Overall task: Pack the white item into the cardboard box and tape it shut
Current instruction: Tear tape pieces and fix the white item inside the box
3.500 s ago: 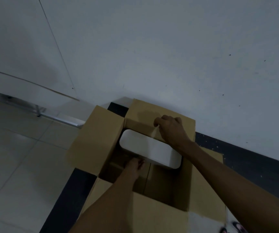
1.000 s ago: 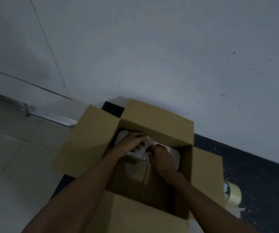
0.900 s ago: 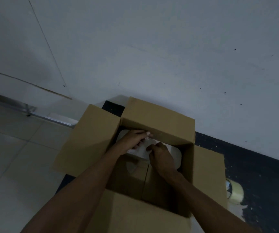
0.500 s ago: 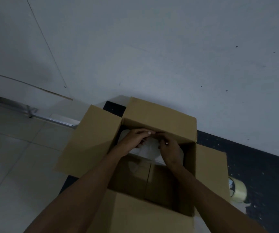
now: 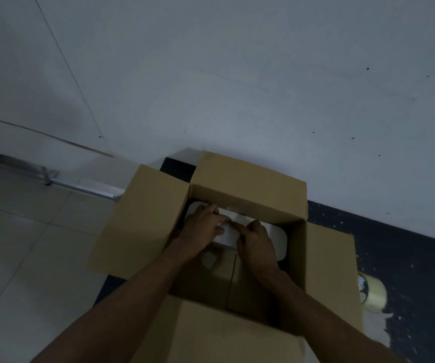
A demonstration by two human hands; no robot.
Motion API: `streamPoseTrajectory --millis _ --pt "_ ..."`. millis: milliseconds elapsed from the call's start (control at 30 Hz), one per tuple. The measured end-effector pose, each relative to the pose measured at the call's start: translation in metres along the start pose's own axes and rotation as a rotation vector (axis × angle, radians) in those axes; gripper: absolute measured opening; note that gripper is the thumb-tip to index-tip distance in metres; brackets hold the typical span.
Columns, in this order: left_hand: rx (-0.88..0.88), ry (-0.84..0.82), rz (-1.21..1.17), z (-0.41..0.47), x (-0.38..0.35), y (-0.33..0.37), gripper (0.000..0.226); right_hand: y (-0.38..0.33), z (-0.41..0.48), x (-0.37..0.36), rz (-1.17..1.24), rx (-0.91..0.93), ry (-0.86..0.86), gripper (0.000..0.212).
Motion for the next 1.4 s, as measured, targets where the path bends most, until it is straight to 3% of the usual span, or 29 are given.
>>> streamPoseTrajectory --millis 100,300,433,533,667,767,933,1033,1233,1333,1400 --pt "-0.029 0.067 0.04 -0.005 -0.003 0.003 0.035 -0.005 -0.009 -0.005 -0.188 0.047 -0.076 0.059" --pt "0.057 0.021 -0.135 -0.001 -0.003 -0.003 0.048 -0.001 0.013 0.0 0.073 -0.114 -0.126 0.054" --pt "0.058 0.016 -0.178 -0.002 -0.002 -0.004 0.046 -0.008 0.005 0.004 -0.065 -0.066 -0.104 0.059" --pt "0.047 -0.03 -0.075 -0.002 -0.002 -0.005 0.047 -0.015 -0.019 0.001 -0.284 0.095 -0.137 0.063" --pt "0.059 -0.116 0.032 0.003 0.003 -0.003 0.051 -0.014 -0.035 -0.001 -0.35 0.159 -0.164 0.075" --pt "0.027 -0.196 0.117 -0.004 0.004 -0.001 0.056 -0.017 -0.029 0.009 -0.234 0.092 -0.174 0.062" --pt "-0.034 -0.17 0.34 -0.025 -0.006 -0.004 0.057 -0.017 -0.031 0.007 -0.249 0.081 -0.176 0.074" --pt "-0.04 -0.133 0.418 -0.027 -0.007 -0.001 0.057 -0.018 -0.028 0.01 -0.217 0.028 -0.23 0.069" --pt "-0.066 -0.193 0.313 -0.032 -0.001 -0.006 0.075 -0.01 -0.034 0.013 -0.273 0.018 -0.212 0.072" --pt "-0.111 -0.078 0.241 -0.044 0.004 -0.002 0.047 0.002 -0.038 0.007 -0.273 -0.08 -0.193 0.073" --pt "-0.158 -0.155 0.107 -0.048 -0.001 0.005 0.02 0.004 -0.04 0.007 -0.274 -0.083 -0.178 0.067"
Point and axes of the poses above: each hand's wrist, its own z-axis towards the middle knuckle, its own x-axis out of the back of the hand, y = z × x, the point moved 3 cm from there along z, towards the middle knuckle, and after that the axes turned 4 degrees about -z, right-handed, at the moved point
